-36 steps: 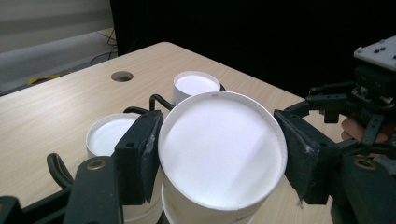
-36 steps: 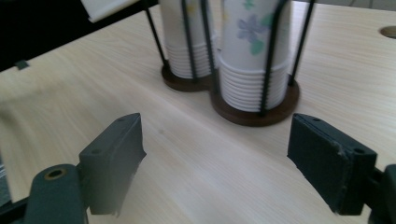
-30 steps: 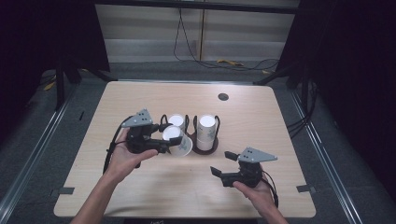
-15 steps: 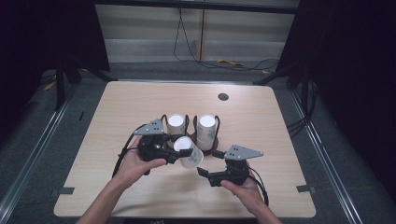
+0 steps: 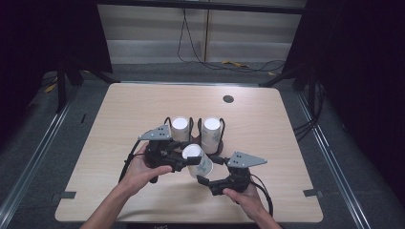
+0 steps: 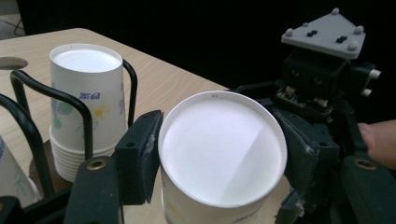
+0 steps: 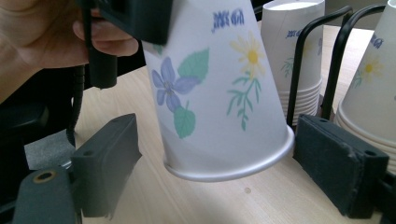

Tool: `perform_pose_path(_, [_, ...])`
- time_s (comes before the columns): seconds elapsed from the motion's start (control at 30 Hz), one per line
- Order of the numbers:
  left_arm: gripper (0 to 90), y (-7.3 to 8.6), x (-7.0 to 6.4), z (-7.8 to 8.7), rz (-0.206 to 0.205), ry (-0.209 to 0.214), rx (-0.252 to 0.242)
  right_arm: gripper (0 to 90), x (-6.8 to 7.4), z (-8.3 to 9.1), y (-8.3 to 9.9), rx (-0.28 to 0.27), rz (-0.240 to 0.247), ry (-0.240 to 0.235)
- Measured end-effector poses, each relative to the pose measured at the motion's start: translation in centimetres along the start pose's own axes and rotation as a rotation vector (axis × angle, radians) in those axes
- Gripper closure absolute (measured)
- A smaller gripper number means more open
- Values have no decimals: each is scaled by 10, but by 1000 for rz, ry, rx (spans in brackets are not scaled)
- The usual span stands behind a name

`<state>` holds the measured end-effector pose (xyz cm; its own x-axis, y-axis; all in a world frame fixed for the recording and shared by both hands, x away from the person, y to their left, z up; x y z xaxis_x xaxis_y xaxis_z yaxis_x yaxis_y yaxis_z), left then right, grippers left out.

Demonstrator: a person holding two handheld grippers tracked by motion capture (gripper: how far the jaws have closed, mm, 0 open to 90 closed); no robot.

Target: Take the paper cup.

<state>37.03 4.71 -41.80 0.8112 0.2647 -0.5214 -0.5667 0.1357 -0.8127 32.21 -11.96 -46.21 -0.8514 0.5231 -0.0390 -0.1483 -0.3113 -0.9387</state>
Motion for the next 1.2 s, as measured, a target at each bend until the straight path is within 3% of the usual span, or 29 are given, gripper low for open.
perform_pose_path(0.37, [356,-4,-9,2,27,50,-21,142,3,-2,-1,-32,16,-13])
perform_pose_path(0.93, [349,-4,-7,4,66,80,-20,234,3,-1,-3,-38,71,-5])
perform_pose_path(1.2, [354,-5,-9,5,61,86,-5,204,5,-1,-4,-43,80,-11])
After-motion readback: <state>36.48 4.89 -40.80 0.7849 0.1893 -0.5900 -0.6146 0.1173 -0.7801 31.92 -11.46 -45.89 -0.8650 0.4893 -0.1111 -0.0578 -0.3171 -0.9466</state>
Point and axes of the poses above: each handheld gripper's, and its own axes: z roughly backward along the jaws, y roughly out of its underside, x roughly to its left, the point moved 5 cm from there along -z, roughly forward along the jaws, and after that the axes turned 14 degrees about z, right-handed, at the moved point
